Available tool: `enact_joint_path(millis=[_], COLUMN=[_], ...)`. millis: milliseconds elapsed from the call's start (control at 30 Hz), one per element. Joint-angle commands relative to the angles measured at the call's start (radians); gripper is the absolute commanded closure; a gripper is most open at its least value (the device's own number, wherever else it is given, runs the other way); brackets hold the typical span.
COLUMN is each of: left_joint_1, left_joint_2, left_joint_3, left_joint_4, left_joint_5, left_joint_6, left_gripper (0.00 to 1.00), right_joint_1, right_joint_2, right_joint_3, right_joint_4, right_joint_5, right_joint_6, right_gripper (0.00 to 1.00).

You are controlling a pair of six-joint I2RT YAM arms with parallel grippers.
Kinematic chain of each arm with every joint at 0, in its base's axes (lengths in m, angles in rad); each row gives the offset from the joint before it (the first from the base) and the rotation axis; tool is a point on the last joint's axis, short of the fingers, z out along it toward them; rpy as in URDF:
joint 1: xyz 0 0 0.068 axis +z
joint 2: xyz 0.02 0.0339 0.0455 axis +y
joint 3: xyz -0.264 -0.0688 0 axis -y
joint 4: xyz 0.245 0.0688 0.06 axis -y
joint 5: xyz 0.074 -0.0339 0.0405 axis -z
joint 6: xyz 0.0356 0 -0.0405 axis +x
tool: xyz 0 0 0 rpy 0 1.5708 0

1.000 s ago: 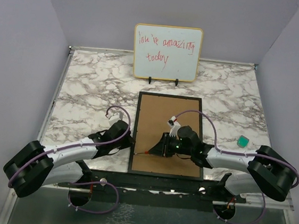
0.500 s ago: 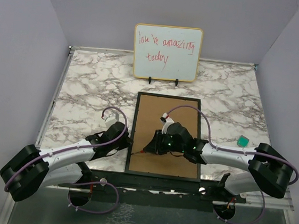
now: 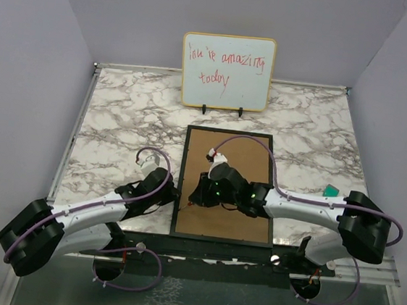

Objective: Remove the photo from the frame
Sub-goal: Release the photo frame item from the photo frame.

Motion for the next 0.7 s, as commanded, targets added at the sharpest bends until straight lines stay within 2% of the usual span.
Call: enact_joint_path(millis=[0,233,667], left_joint_1=[-0.017,-0.019,-0.018], left_joint_2=[0.006,-0.018,-0.049], left_joint_3=[-0.07,-0.083,-0.094], left_joint_4=[-0.171,-0.171,-0.18], left_joint_5=[0.051,0.049,0.041], left_joint_6=[-0.067,-0.078,-0.091], left_gripper=[1.0,1.0,1.0], right_joint_1=[0.047,0.105,0.202], right_joint_2=[0.063,0.112,0.102], right_joint_3=[0.072,0.175,0.201], right_joint_4=[-0.085,-0.178,-0.156], right_joint_5=[0.111,0.198,0.3], right_joint_6=[-0.013,-0.038,-0.08], right_gripper=[0.99,0.99,0.99])
